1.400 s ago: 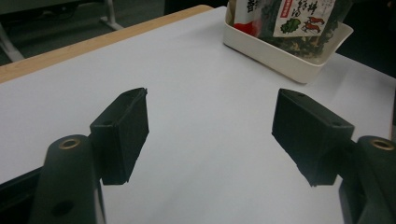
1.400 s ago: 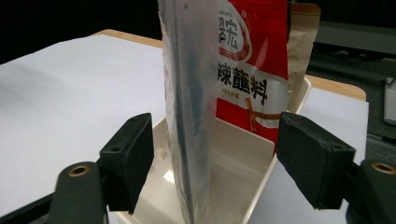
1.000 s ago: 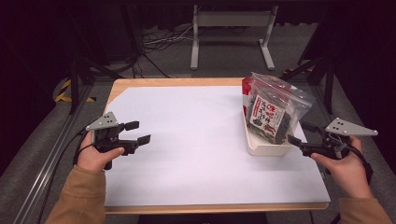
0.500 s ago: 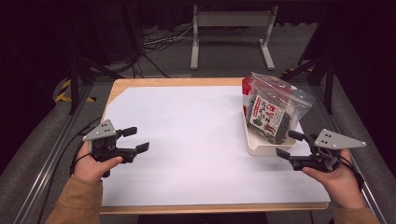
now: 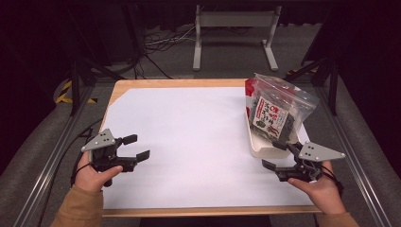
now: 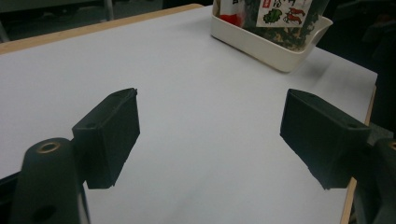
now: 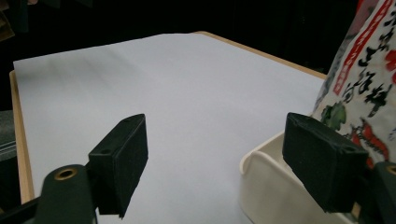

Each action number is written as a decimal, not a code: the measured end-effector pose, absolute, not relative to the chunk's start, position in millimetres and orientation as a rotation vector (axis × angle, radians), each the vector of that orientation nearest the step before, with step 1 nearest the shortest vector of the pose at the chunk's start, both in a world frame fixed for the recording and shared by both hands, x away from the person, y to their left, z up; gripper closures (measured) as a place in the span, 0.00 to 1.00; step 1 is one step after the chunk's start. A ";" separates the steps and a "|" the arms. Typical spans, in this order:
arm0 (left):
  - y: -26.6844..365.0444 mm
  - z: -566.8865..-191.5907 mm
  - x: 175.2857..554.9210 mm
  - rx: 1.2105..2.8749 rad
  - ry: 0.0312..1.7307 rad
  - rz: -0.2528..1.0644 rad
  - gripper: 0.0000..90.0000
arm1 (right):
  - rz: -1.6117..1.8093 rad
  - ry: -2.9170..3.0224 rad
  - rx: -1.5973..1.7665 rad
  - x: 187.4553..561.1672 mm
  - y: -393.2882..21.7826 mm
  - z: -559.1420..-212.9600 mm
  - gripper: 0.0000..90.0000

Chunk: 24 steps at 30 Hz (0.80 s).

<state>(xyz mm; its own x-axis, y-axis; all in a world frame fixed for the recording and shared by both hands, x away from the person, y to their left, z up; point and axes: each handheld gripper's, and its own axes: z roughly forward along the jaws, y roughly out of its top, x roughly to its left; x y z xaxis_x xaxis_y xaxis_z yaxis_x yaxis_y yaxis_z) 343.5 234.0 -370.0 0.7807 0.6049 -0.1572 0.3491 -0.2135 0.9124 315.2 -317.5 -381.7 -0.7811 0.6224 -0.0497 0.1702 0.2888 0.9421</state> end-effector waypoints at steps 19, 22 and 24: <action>235.1 -390.3 346.9 1.814 0.710 0.275 0.22 | 1.408 2.255 0.752 325.1 -299.6 -425.5 0.25; 234.8 -391.0 346.9 1.812 0.703 0.264 0.22 | 1.399 2.276 0.782 327.5 -300.6 -431.0 0.28; 234.4 -391.1 346.6 1.813 0.700 0.259 0.22 | 1.404 2.277 0.793 327.9 -301.1 -432.1 0.28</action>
<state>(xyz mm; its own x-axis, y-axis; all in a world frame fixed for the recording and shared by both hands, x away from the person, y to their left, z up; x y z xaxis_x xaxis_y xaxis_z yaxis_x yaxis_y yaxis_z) 346.6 234.4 -391.1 0.7998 0.5780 -0.1620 0.3338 -0.2039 0.9203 327.9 -301.1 -432.1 -0.7820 0.6232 -0.0036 0.2767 0.3523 0.8940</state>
